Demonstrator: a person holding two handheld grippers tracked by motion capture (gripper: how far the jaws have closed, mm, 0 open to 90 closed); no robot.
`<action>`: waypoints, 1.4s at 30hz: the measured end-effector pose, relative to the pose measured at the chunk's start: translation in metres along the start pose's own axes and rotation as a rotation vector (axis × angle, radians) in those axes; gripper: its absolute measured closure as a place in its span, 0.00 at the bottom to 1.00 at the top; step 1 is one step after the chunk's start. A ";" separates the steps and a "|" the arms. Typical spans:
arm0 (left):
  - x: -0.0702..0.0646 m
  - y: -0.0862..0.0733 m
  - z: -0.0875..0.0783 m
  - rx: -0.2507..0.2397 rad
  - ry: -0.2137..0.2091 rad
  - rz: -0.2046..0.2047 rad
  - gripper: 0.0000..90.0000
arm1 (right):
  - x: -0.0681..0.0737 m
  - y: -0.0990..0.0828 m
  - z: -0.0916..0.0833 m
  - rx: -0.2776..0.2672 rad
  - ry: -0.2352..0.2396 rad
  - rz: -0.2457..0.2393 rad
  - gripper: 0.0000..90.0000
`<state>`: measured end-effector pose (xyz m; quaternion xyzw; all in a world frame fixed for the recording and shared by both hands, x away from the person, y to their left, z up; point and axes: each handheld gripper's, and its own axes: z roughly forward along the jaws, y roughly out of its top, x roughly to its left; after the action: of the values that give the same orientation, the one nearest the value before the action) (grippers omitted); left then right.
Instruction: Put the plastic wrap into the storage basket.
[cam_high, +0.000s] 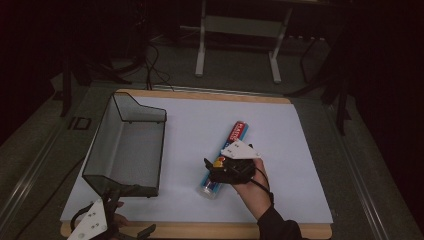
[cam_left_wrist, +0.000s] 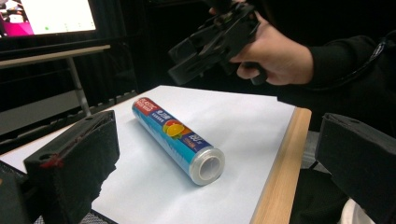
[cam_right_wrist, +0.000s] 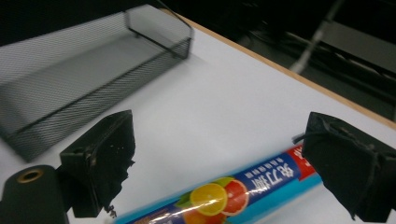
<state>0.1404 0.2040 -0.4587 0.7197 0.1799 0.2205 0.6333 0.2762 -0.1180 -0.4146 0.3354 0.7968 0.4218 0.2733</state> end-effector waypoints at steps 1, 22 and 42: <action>0.000 0.000 0.000 -0.001 0.001 0.001 0.01 | 0.000 0.000 0.003 0.008 -0.005 0.016 0.11; -0.001 -0.001 0.001 0.004 -0.006 -0.005 0.01 | -0.020 0.010 0.045 0.171 -0.189 0.358 0.11; -0.001 -0.001 0.001 0.007 -0.010 -0.002 0.01 | -0.047 -0.005 0.088 0.366 -0.211 0.666 0.11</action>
<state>0.1399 0.2024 -0.4597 0.7226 0.1784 0.2157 0.6320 0.3673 -0.1129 -0.4550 0.6602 0.6741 0.3015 0.1374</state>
